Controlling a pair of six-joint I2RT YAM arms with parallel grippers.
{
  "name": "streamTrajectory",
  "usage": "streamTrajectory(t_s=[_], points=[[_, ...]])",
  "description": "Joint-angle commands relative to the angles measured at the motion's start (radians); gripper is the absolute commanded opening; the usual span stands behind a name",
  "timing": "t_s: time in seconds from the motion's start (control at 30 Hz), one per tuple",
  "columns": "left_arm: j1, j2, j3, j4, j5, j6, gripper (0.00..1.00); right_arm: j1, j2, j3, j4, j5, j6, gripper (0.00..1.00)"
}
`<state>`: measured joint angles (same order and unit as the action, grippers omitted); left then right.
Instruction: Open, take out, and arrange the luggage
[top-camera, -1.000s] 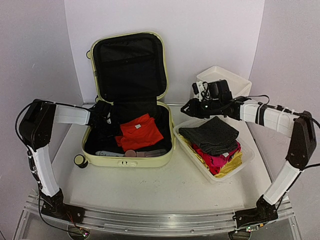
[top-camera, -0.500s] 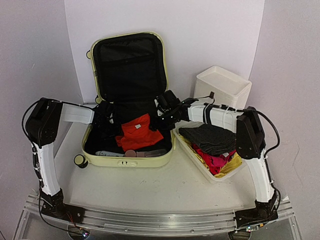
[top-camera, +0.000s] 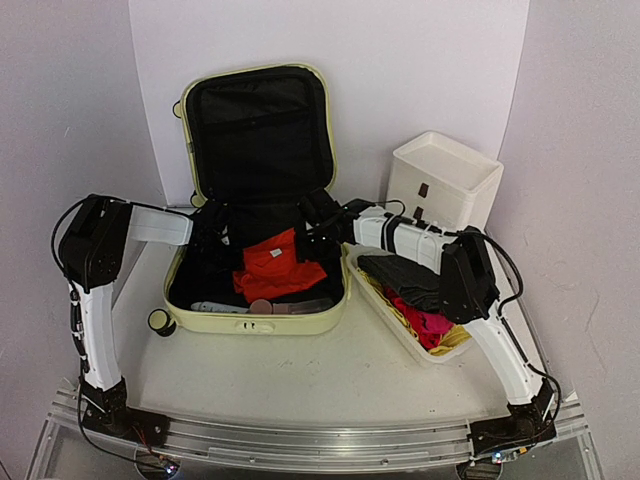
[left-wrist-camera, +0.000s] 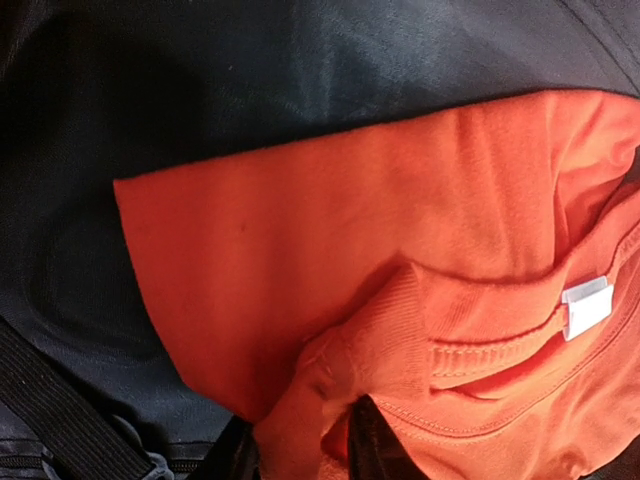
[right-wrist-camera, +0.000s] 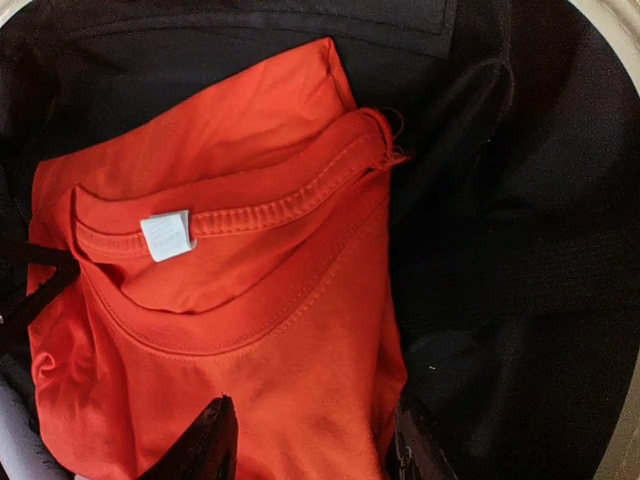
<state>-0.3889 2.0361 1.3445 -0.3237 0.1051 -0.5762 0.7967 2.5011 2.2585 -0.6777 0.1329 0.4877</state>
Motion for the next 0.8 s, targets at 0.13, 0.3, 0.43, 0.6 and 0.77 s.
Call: streamTrajectory(t_s=[0.13,0.3,0.43,0.6,0.77], points=[[0.005,-0.035,0.065,0.025,-0.020,0.061,0.14,0.027,0.096,0.090,-0.045,0.015,0.038,0.48],[0.005,-0.057,0.061,0.026,-0.015,0.083,0.05,0.036,0.081,0.109,-0.037,-0.021,0.035,0.40],[0.005,-0.085,0.055,0.026,-0.005,0.095,0.00,0.041,0.066,0.113,-0.023,-0.045,0.015,0.21],[0.005,-0.138,0.032,0.025,-0.001,0.114,0.00,0.048,0.015,0.092,-0.014,-0.049,0.008,0.01],[0.005,-0.190,0.020,0.025,-0.005,0.134,0.00,0.062,-0.061,0.063,0.013,-0.064,0.004,0.00]])
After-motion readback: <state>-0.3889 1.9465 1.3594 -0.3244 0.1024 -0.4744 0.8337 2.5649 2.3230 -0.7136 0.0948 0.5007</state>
